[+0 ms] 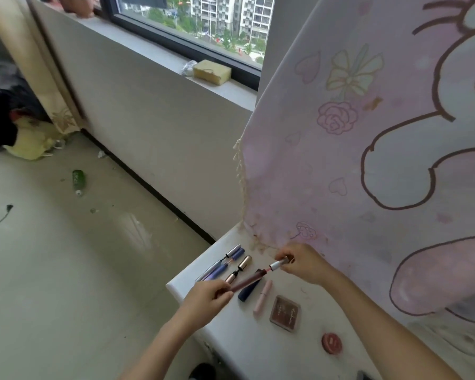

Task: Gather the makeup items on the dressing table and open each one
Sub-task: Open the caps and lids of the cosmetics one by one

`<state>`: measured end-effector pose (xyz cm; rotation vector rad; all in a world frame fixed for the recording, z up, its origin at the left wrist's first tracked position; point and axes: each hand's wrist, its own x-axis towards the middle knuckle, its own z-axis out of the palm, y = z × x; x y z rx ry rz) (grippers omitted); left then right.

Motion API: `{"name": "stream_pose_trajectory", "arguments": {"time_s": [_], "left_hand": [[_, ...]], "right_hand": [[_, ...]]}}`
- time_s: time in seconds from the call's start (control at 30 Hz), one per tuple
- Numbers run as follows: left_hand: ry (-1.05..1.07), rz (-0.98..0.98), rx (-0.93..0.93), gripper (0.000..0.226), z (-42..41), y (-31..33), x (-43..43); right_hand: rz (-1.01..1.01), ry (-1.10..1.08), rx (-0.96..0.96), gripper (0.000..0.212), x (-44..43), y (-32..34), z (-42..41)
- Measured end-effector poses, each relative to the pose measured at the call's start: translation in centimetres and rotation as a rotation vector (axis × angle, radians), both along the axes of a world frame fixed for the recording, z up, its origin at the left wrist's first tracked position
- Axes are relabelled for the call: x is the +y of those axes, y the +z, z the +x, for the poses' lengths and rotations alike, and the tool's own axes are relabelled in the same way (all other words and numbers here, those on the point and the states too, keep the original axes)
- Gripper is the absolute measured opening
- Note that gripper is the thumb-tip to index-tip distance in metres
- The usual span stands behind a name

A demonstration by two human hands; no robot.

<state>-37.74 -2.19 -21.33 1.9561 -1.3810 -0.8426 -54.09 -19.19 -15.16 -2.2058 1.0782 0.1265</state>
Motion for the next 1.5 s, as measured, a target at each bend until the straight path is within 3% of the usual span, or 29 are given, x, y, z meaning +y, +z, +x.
{"name": "stream_pose_trajectory", "arguments": {"time_s": [0.13,0.23,0.3,0.5,0.63,0.93,1.1,1.3,1.5], "left_hand": [[0.048,0.085,-0.258,0.023,-1.4,-1.8,-0.5],[0.085,0.06,-0.451,0.014,-2.3,-3.2,-0.8],[0.118,0.06,-0.545,0.025,-2.8,-4.2,-0.9],[0.297,0.042,-0.568,0.032,-4.0,-6.2,-1.2],[0.357,-0.024,-0.605,0.012,-4.1,-7.4,-1.2],[0.427,-0.001,-0.687,0.021,-4.2,-9.4,-1.3],[0.421,-0.025,-0.727,0.007,-4.1,-9.8,-1.4],[0.433,-0.113,-0.739,0.019,-3.9,-9.6,-1.6],[0.211,-0.19,-0.716,0.016,-5.3,-9.2,-3.2]], "right_hand": [[-0.139,0.168,0.193,0.024,-0.8,-2.9,1.5],[-0.19,0.226,0.259,0.025,-1.2,-4.7,2.5],[-0.202,0.26,0.288,0.028,-1.5,-5.8,3.2],[-0.209,0.28,0.288,0.032,-2.3,-8.2,4.9],[-0.191,0.287,0.293,0.029,-2.4,-9.3,5.5],[-0.165,0.335,0.321,0.034,-2.6,-10.7,5.5],[-0.166,0.34,0.302,0.034,-2.8,-11.1,5.7],[-0.25,0.311,0.264,0.031,-2.4,-10.6,4.3],[-0.192,0.417,0.336,0.034,-1.1,-10.2,3.0]]}}
